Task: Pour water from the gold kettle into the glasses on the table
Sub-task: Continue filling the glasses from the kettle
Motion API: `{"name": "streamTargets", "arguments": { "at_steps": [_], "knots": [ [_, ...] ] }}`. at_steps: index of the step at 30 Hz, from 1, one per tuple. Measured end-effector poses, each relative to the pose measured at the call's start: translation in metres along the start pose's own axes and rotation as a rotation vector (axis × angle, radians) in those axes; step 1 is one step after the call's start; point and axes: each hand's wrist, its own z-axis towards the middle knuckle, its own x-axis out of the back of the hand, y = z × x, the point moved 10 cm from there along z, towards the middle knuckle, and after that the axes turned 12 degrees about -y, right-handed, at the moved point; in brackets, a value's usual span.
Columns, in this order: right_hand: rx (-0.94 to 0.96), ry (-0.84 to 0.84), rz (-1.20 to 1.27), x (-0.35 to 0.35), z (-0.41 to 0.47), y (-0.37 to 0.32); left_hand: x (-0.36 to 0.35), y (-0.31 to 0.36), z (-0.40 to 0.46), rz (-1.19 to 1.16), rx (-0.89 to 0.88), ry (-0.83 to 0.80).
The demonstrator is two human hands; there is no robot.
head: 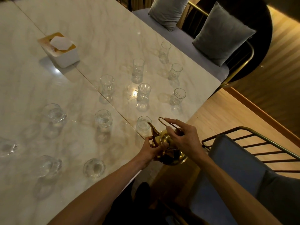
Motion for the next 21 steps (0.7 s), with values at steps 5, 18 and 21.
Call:
{"name": "streamTargets", "arguments": {
  "at_steps": [5,18,21],
  "knots": [
    [-0.007,0.023,0.086,-0.001,-0.010,0.019,0.005,0.000,0.002,0.081,-0.020,0.031],
    [0.015,0.088,0.114,0.005,-0.025,0.036,0.000,0.003,0.007,0.213,-0.060,0.071],
    [0.040,0.110,0.119,0.015,-0.028,0.032,-0.008,0.008,0.006,0.226,-0.087,0.073]
  ]
}}
